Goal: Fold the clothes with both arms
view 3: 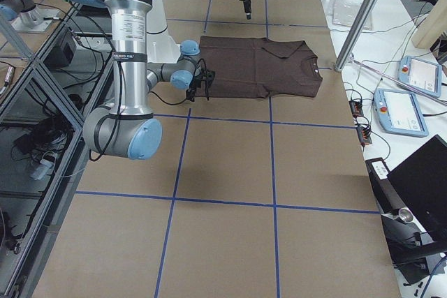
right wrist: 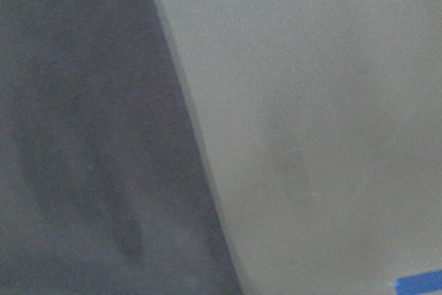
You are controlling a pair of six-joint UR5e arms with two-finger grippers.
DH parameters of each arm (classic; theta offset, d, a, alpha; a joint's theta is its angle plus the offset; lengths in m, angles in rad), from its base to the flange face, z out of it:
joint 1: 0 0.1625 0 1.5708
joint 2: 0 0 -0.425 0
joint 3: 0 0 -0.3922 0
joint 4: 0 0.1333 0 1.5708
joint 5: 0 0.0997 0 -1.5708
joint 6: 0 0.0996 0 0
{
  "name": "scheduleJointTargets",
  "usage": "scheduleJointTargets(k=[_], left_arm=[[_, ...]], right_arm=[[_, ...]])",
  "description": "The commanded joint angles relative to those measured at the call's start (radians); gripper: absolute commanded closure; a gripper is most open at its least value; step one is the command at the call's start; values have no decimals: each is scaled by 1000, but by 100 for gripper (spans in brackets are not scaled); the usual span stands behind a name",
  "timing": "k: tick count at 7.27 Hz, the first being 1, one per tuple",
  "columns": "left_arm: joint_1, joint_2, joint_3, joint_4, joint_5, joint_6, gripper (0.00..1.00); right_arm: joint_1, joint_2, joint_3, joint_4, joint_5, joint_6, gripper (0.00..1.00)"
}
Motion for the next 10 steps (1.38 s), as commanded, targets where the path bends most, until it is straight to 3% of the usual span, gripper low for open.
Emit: scheduleJointTargets(k=[1, 6, 7, 9, 10], left_arm=[[0, 1, 1, 0, 0, 0, 0], [0, 1, 1, 0, 0, 0, 0], [0, 1, 1, 0, 0, 0, 0], [0, 1, 1, 0, 0, 0, 0], [0, 1, -1, 0, 0, 0, 0]], right_arm=[[-21, 53, -4, -85, -5, 10, 0], [-23, 55, -22, -82, 4, 9, 1], [-21, 55, -22, -80, 9, 9, 6], [-21, 56, -21, -80, 12, 7, 72], [-21, 55, -21, -80, 13, 6, 94]])
